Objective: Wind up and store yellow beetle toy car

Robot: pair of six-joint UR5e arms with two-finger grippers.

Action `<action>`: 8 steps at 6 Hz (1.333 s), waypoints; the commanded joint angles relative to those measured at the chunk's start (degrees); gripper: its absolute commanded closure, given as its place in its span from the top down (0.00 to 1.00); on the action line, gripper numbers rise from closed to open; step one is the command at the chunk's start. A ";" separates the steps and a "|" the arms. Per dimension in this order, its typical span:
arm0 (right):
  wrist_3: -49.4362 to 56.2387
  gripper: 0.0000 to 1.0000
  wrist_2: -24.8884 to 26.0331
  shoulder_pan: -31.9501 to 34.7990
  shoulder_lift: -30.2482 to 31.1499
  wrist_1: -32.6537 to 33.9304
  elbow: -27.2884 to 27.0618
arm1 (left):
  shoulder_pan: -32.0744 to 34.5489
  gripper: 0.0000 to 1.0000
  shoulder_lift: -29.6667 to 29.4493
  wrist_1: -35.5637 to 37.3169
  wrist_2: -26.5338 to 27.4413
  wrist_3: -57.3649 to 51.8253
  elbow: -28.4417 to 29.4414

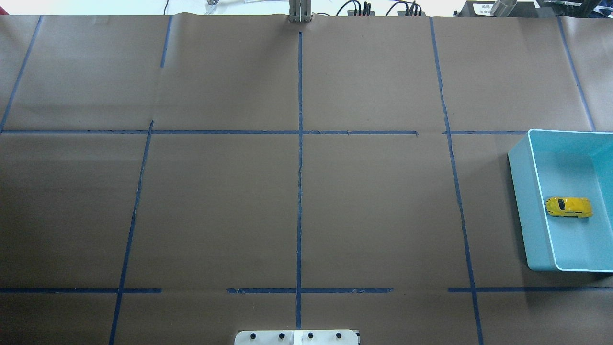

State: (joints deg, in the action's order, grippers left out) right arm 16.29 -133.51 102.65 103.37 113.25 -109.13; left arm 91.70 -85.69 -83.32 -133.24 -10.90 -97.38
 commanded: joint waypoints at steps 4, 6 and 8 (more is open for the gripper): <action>-9.43 1.00 4.23 -0.35 0.25 -13.38 4.78 | -0.12 1.00 -0.09 0.18 0.00 0.18 0.08; -9.69 1.00 0.65 -0.70 0.08 -13.32 5.94 | -0.12 1.00 -0.09 0.26 0.09 0.35 0.08; -10.13 1.00 0.62 -4.72 -1.66 -13.14 4.64 | -0.12 1.00 -0.09 0.26 0.00 0.35 -0.01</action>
State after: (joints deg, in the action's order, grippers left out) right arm 6.47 -132.77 100.13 102.91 100.07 -103.74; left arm 91.62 -85.78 -83.06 -133.18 -10.55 -97.32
